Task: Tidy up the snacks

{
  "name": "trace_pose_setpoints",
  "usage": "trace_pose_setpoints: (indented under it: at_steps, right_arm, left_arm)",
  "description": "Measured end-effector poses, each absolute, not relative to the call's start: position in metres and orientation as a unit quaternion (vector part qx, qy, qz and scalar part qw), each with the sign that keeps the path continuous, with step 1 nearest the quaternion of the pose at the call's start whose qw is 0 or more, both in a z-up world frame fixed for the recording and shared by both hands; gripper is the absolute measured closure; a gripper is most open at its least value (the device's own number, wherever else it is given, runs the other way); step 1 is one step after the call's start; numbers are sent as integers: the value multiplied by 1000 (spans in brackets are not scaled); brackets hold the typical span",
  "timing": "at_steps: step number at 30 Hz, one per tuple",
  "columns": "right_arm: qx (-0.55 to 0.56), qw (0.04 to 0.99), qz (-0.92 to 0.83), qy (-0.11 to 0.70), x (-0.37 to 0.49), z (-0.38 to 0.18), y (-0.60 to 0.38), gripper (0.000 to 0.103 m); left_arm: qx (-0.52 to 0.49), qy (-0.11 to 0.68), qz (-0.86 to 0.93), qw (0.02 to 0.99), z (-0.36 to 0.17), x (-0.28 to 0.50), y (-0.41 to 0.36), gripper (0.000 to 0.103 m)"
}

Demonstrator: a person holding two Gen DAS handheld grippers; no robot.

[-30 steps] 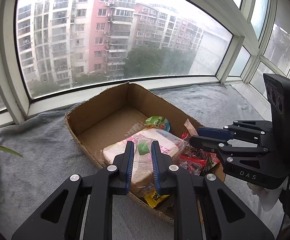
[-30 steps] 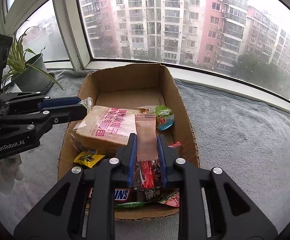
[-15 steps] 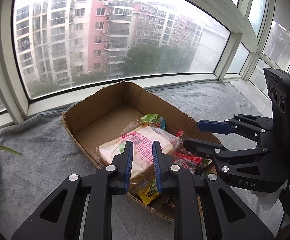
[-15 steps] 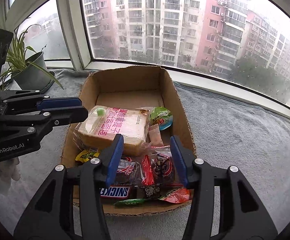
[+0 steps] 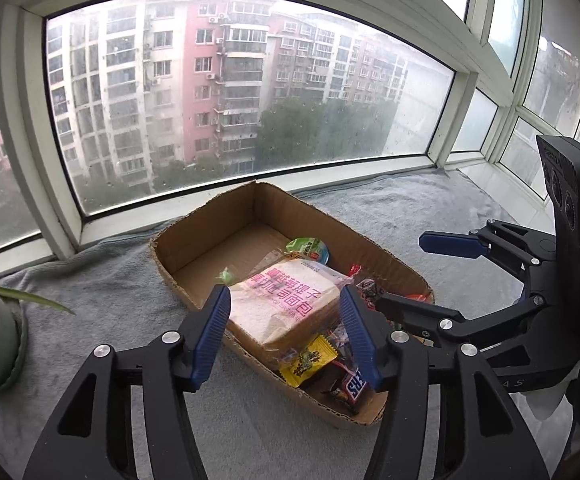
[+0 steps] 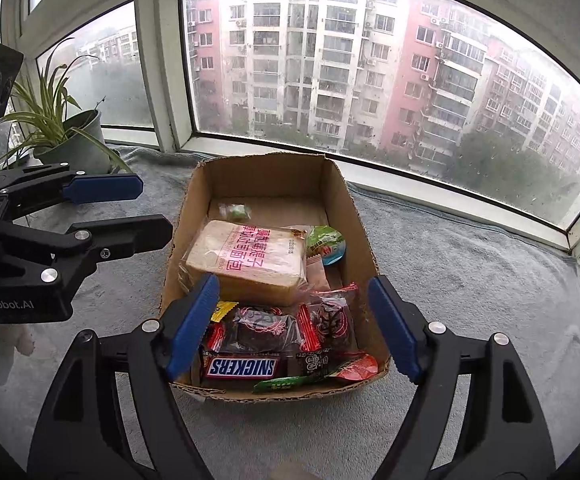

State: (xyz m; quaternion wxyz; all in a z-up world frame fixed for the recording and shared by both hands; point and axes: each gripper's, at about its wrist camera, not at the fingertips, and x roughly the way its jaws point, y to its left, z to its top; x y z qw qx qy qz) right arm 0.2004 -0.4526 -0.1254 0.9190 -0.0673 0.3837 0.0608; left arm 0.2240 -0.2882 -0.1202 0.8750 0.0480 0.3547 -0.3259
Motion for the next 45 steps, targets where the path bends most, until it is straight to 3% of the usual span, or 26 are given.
trace_pose_setpoints:
  at_steps: [4, 15, 17, 19, 25, 45]
  right_arm:
    - [-63, 925, 54, 371, 186, -115, -447, 16]
    - [-28, 941, 34, 334, 134, -84, -437, 15]
    - [-23, 945, 24, 326, 124, -78, -434, 4]
    - [-13, 949, 15, 315, 112, -74, -431, 1]
    - [12, 954, 2, 300, 80, -65, -420, 1]
    - [23, 955, -21, 295, 6, -56, -381, 1]
  left_arm:
    - [44, 353, -321, 878, -112, 217, -280, 42]
    - [40, 332, -315, 888, -89, 183, -250, 40]
    - [39, 329, -311, 891, -85, 176, -244, 34]
    - [37, 325, -306, 894, -81, 169, -237, 32]
    - [34, 324, -286, 901, -73, 143, -215, 24]
    - [26, 300, -223, 927, -52, 64, -163, 23]
